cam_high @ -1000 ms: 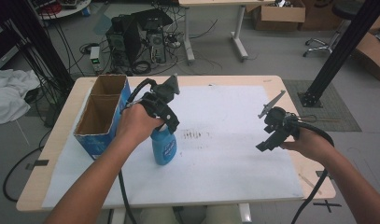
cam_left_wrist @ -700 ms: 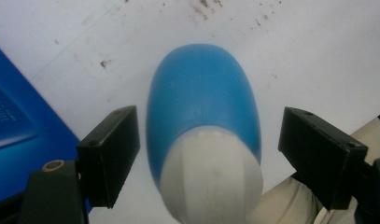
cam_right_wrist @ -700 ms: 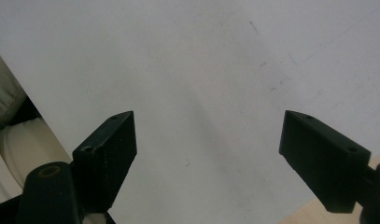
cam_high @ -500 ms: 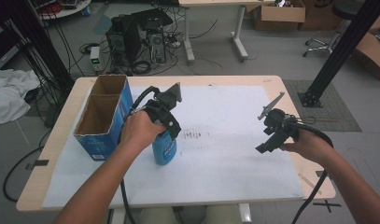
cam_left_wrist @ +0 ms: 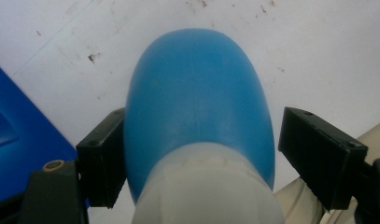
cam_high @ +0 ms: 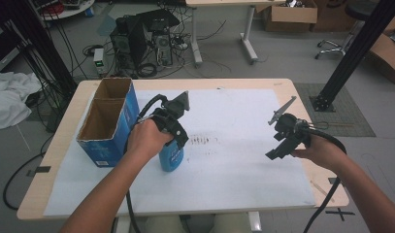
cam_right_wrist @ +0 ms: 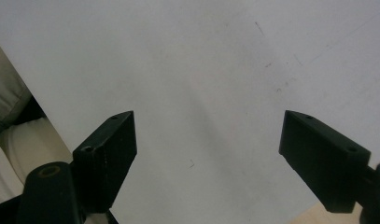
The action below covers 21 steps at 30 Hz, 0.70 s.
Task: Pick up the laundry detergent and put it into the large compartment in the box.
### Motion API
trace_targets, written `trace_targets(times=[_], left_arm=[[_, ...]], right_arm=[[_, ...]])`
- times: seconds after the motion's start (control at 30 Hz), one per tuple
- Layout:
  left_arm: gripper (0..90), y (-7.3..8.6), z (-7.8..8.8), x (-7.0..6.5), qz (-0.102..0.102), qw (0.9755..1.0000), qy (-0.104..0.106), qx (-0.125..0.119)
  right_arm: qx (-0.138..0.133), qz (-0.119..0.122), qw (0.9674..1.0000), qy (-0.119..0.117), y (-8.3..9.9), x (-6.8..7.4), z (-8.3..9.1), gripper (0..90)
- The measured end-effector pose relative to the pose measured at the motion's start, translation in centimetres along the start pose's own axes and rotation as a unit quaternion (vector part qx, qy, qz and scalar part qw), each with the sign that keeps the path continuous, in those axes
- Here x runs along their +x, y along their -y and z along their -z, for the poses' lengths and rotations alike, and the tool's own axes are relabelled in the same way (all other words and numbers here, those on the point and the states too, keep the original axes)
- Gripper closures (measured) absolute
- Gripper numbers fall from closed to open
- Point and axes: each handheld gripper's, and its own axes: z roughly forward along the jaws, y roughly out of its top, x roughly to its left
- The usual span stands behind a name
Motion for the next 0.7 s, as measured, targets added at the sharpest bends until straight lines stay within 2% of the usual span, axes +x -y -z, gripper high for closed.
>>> trace_targets(times=[0.3,0.7], left_arm=[[22.3,0.05,-0.3,-0.03,-0.003,1.0,-0.005,0.005],[26.0,0.13,-0.31,-0.07,-0.002,1.0,-0.007,-0.002]], right_arm=[[-0.002,0.0,1.0,-0.001,0.05,0.01,0.04,19.2],[-0.002,0.0,1.0,-0.001,0.0,0.13,0.04,19.3]])
